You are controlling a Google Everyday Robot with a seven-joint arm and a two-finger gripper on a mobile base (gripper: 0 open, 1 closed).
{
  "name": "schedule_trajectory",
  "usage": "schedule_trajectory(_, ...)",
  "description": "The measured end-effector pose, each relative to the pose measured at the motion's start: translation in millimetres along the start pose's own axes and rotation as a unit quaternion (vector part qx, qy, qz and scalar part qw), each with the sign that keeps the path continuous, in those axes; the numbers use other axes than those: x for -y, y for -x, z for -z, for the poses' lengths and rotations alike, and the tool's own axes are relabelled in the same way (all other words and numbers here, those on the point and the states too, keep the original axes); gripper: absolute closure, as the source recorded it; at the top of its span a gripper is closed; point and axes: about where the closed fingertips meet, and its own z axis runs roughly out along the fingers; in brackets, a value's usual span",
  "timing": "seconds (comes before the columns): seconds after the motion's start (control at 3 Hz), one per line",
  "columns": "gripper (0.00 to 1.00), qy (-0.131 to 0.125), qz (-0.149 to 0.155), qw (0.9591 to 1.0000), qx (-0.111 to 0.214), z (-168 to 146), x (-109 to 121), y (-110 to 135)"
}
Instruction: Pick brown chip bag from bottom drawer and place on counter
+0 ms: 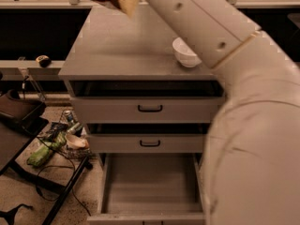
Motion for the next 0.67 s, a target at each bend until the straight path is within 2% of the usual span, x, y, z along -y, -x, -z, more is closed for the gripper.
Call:
schedule_trajectory(0.33,0.81,-0.029,-0.027,0.9992,-0.009,3.8,49.8,-25.7)
schedule_trajectory(0.67,0.58,-0.029,-0.026,0.9992,-0.009,3.7,49.6,-25.8)
